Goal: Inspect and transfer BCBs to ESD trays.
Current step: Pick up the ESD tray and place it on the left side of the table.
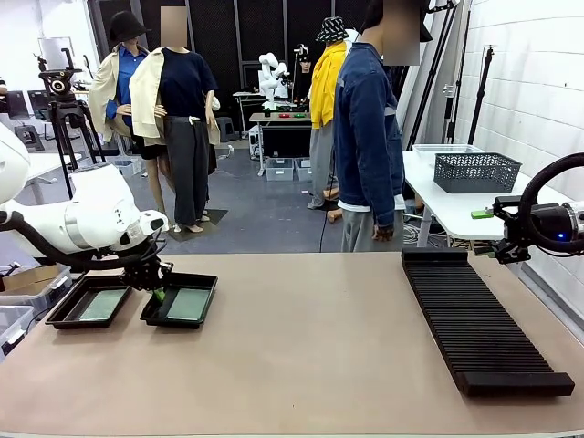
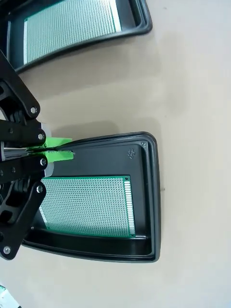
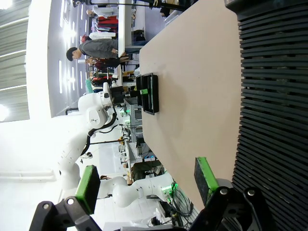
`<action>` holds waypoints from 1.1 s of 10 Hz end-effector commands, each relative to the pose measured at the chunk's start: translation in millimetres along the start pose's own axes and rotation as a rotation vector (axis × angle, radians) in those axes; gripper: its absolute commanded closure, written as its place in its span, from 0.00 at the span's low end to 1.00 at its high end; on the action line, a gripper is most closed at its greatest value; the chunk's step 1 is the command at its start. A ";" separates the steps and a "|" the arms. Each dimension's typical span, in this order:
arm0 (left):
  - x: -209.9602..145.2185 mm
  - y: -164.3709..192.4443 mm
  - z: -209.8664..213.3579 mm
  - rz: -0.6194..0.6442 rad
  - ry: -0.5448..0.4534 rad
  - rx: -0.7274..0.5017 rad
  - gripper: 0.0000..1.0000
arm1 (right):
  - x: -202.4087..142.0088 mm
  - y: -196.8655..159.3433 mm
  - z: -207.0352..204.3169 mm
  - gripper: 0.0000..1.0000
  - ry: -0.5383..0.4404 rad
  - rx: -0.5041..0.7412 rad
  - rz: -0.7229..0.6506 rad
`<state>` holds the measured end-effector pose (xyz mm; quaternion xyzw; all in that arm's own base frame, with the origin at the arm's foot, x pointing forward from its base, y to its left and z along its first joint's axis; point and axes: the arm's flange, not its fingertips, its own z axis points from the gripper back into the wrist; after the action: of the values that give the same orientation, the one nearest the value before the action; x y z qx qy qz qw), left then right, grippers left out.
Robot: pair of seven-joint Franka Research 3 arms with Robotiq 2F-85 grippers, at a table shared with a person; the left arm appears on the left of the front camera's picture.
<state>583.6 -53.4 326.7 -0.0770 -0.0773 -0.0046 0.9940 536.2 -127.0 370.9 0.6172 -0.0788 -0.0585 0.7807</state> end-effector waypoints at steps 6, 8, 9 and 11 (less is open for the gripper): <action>-4.9 23.2 7.3 -0.016 0.023 0.025 0.90 | 3.5 2.1 0.2 0.00 0.009 0.007 -0.009; -4.8 24.3 8.8 -0.022 0.030 0.019 0.59 | 3.5 2.1 0.2 0.00 0.009 0.007 -0.009; -4.7 25.1 10.5 -0.023 0.031 0.022 0.41 | 3.5 2.1 0.2 0.00 0.009 0.007 -0.009; -5.1 24.9 18.6 -0.028 0.027 0.034 0.04 | 3.5 2.1 0.2 0.00 0.009 0.007 -0.009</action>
<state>581.1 -32.9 331.9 -0.0682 -0.0676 -0.0053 0.9954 536.2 -127.0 370.9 0.6172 -0.0788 -0.0585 0.7807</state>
